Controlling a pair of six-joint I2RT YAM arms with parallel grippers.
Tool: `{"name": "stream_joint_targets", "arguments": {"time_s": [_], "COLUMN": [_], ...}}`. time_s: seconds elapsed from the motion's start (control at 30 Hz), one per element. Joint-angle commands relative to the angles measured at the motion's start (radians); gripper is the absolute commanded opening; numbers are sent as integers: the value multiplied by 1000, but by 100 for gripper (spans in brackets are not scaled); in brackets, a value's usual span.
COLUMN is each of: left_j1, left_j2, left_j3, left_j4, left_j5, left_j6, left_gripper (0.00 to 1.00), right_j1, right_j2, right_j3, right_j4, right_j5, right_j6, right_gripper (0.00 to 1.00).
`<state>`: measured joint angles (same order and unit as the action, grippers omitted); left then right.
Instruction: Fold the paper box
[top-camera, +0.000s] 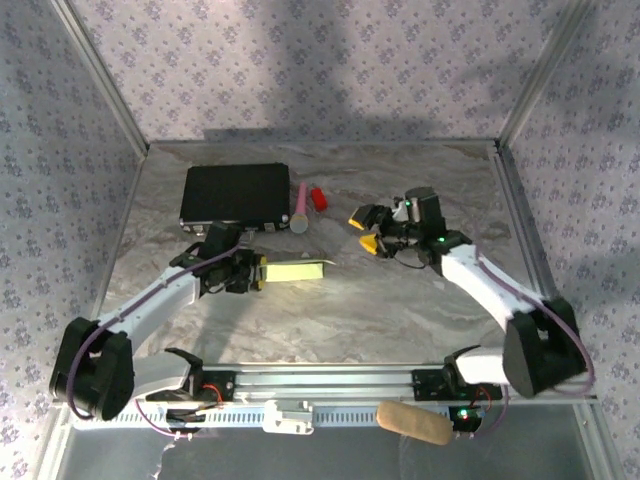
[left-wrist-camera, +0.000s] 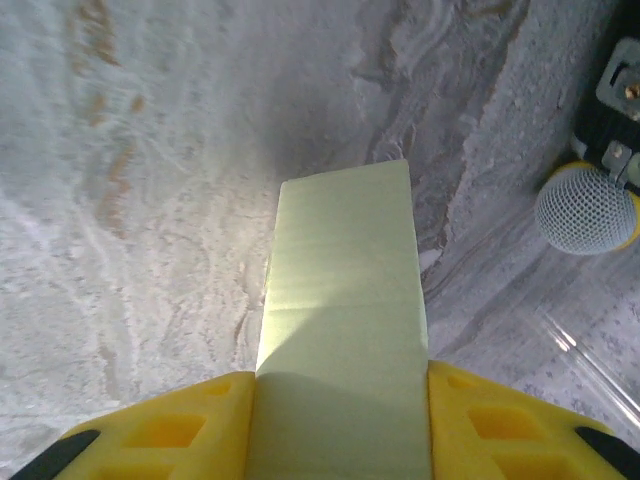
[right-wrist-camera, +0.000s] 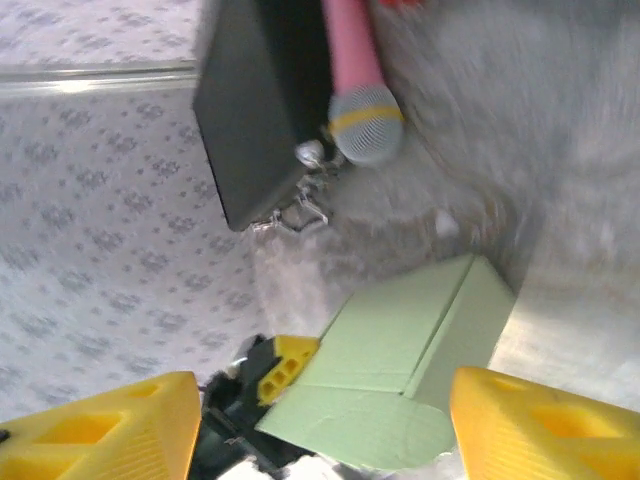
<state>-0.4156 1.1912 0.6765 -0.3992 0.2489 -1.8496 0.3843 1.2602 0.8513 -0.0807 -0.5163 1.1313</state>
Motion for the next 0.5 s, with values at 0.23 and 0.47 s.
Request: {"name": "stream_joint_targets", "arguments": {"time_s": [0.23,0.47], "left_j1": [106,184], "left_j2": [-26,26], "left_j3": [16,46], "left_j4": [-231,-269], "left_j5": [-14,11], "left_j6": [-42,6], "left_gripper": [40,40], "right_j1": [337,509], "right_j2": [-166,81], "right_j3": [-23,146], "right_j4": [-181,-244], "right_j5": [549,648], "right_j6": [-751,-812], "right_gripper": [66,71]}}
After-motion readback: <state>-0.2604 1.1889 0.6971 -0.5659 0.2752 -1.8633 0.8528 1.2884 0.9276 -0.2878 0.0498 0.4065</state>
